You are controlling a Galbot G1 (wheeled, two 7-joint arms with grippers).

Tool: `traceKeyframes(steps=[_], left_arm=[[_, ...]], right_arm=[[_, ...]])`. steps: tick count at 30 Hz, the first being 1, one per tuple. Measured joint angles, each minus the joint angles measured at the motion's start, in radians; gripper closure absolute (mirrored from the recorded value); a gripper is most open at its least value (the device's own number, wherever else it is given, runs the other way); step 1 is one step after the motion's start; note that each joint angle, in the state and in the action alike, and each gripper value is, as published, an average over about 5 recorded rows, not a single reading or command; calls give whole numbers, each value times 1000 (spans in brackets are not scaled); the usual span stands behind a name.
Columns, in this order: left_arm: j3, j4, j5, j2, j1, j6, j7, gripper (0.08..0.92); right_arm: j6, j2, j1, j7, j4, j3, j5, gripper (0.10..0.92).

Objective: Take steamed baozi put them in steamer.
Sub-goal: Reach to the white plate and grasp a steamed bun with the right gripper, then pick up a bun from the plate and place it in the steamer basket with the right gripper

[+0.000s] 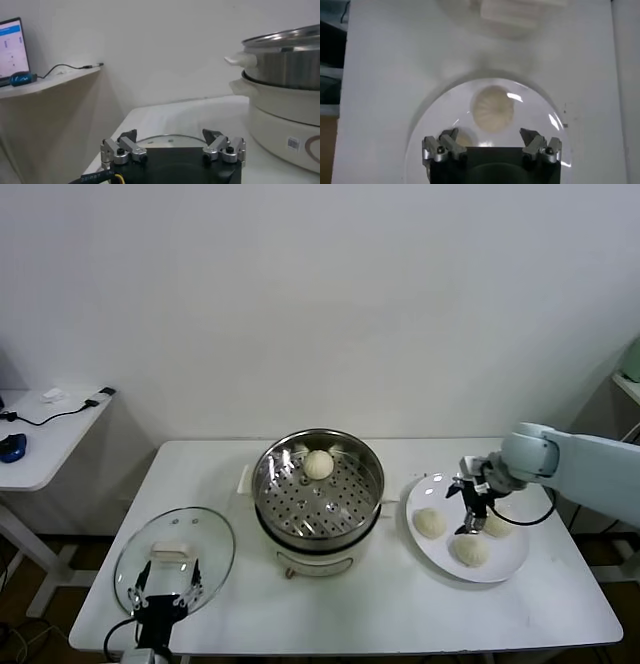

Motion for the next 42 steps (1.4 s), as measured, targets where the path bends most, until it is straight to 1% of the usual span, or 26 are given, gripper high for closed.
traceKeyframes(steps=[14,20,22,27,30,37,42], left_arm=[[-3,13,1,1,-2,-4,-2,177],[-3,19,1,1,-7,-4,-2,177],[-3,20,1,1,-10,-4,-2,177],[-2,22,1,1,-16,-1,-2,177],[-1,23,1,1,-18,0,-2,177],[0,15,0,3,-21,4,0,177],[2,3,-2,6,-23,8,2,177]], right_arm=[[-25,78,-163,21,-115,151,-7,204],[-24,92,-188,10,-142,174,-10,223],[-24,97,-195,5,-149,182,-10,242],[-20,101,-206,-9,-159,202,-9,351],[-16,99,-204,-20,-158,205,-11,389],[0,74,-140,-59,-130,177,13,393],[29,72,-1,-115,-115,111,57,393]])
